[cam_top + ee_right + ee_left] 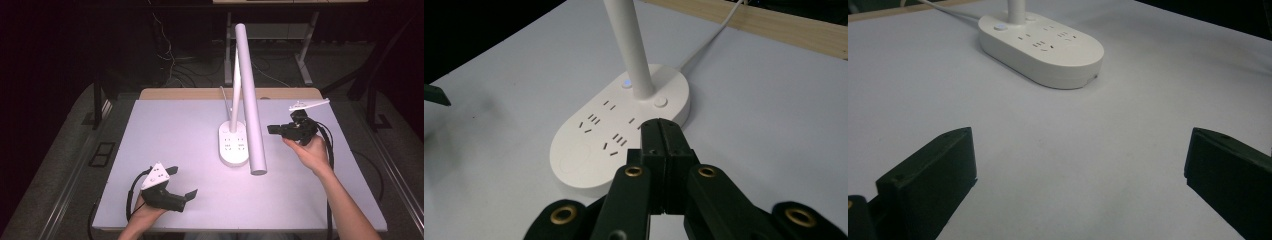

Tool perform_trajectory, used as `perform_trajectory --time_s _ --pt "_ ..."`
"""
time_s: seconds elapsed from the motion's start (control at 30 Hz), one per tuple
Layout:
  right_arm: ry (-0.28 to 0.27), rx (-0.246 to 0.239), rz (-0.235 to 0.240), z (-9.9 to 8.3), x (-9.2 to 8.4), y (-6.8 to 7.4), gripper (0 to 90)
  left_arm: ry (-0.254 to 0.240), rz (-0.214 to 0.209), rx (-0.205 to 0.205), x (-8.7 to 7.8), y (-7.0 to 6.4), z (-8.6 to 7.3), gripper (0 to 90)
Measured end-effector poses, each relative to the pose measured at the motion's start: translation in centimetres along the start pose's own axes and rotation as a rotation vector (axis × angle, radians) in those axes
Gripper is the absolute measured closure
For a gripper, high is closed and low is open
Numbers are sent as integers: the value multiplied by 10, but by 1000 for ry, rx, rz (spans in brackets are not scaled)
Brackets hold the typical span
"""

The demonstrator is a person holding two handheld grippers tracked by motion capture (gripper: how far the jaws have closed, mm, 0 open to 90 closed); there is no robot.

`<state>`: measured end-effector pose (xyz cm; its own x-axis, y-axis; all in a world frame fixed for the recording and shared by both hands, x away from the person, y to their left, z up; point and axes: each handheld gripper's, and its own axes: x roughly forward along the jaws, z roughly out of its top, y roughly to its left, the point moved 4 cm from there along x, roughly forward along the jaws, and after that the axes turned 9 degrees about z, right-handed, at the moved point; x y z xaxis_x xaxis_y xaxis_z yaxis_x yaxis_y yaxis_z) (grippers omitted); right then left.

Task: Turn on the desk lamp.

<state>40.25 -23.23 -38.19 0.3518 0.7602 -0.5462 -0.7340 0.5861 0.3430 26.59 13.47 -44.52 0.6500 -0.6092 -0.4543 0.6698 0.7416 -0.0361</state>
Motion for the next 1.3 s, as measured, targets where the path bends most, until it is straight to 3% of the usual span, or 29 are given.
perform_trajectory --time_s 0.23,0.37,0.67,0.73,0.77,1.13,1.3 --pt "-19 16 11 -16 -18 7 864 -1 -3 0 1 -1 0 0" --pt "-41 44 15 -25 -26 11 689 1 -3 0 1 -1 0 0" --pt "-72 69 -19 -40 -41 21 130 0 -4 2 1 -1 0 0" --pt "-71 73 -28 -44 -43 23 84 0 -4 1 1 -1 0 0" --pt "-76 74 -26 -47 -44 24 8 -1 -3 1 1 -2 0 0" --pt "-83 96 -18 -84 -49 37 0 -1 -3 4 1 -2 1 0" --pt "-90 81 -26 -102 -47 44 0 2 -3 6 1 -2 0 0"
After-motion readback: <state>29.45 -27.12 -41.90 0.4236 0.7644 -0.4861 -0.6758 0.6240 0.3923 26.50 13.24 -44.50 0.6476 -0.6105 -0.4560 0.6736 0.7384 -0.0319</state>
